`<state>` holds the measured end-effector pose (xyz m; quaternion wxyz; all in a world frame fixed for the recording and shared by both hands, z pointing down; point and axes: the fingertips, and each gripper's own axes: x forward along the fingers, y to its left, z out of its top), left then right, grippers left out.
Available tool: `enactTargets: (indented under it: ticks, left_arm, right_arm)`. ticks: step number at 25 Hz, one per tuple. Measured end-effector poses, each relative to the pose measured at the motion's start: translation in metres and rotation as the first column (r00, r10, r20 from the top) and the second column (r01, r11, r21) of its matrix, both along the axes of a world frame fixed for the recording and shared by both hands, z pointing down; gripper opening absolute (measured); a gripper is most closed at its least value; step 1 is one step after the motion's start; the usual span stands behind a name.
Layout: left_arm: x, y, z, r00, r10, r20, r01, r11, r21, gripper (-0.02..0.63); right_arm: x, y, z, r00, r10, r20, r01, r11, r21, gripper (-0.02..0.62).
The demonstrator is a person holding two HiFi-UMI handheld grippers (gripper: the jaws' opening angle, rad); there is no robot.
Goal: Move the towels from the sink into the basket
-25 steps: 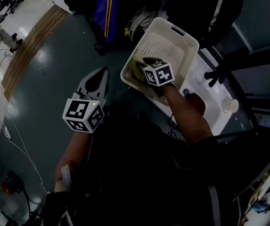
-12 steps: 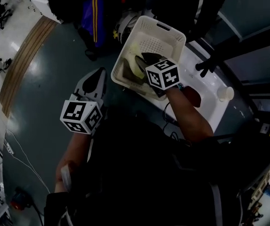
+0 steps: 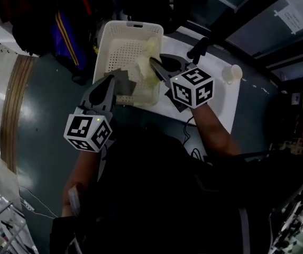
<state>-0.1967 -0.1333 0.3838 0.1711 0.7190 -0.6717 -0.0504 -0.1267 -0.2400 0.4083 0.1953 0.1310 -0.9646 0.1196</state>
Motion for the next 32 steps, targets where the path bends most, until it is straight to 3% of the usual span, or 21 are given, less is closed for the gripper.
enactTargets:
  ticks: [7, 13, 21, 32]
  left_arm:
    - [0.058, -0.035, 0.005, 0.99, 0.144, 0.004, -0.144, 0.989, -0.013, 0.003]
    - [0.069, -0.043, -0.004, 0.99, 0.138, 0.019, -0.138, 0.99, 0.007, 0.003]
    - [0.082, -0.046, -0.008, 0.987, 0.151, 0.06, -0.152, 0.988, 0.002, 0.003]
    - [0.086, -0.042, -0.015, 0.988, 0.143, 0.058, -0.144, 0.99, 0.016, 0.003]
  right_arm:
    - [0.087, -0.034, 0.002, 0.981, 0.195, -0.002, -0.195, 0.981, -0.001, 0.054]
    - [0.125, -0.039, -0.009, 0.955, 0.291, 0.062, -0.293, 0.956, 0.031, 0.051]
    - [0.139, -0.035, -0.009, 0.951, 0.301, 0.075, -0.304, 0.952, 0.031, 0.049]
    - [0.141, -0.031, -0.018, 0.949, 0.299, 0.095, -0.304, 0.952, 0.044, 0.047]
